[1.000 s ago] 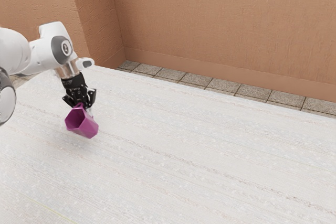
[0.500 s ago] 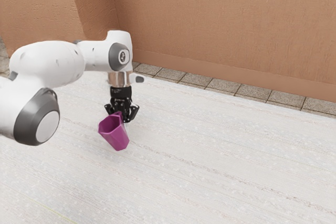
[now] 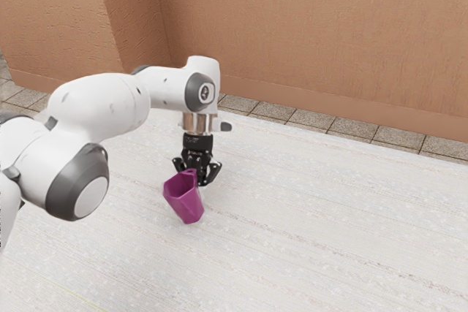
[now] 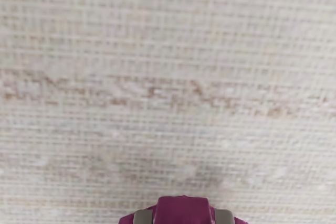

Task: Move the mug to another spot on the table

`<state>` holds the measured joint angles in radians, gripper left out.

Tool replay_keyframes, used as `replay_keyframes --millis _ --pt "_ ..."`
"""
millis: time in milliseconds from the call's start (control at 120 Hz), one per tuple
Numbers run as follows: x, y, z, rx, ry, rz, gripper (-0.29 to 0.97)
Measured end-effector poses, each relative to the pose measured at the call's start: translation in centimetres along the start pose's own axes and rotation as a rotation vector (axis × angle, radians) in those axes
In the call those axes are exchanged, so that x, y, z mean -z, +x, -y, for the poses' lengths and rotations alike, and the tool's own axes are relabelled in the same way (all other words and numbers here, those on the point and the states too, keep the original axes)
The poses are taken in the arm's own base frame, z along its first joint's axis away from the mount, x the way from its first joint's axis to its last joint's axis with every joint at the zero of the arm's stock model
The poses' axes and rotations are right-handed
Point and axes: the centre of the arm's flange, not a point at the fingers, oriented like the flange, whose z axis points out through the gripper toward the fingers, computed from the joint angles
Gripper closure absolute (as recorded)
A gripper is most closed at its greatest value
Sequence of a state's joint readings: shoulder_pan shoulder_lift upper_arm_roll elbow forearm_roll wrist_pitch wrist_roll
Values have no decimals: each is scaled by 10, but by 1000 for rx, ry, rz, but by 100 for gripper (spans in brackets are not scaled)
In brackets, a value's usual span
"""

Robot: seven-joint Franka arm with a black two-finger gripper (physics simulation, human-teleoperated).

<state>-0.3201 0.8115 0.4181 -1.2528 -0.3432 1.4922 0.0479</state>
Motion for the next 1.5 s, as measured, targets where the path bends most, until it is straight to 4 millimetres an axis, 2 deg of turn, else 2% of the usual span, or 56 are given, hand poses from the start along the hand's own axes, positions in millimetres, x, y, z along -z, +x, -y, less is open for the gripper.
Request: replay_keyframes --millis 133,283,358,608,742,967,1158,1208,1308,1358,1392,1450,1500 --pt "4 1 3 22 5 -6 79" --pt "12 -1 29 83 17 -15 79" --pt "13 0 35 101 20 -14 79" --pt "-9 16 34 120 26 6 79" --pt "-14 19 33 126 20 13 78" --pt "-16 19 31 134 -3 19 33" --pt "-13 19 30 139 -11 17 13" --pt "-1 18 34 146 -6 -11 11" --pt "37 18 46 165 14 -112 7" --pt "70 17 44 158 28 -210 5" --pt "101 13 44 154 36 -297 4" --pt "158 -15 52 152 3 -431 3" --pt "189 -49 54 128 -52 -487 3"
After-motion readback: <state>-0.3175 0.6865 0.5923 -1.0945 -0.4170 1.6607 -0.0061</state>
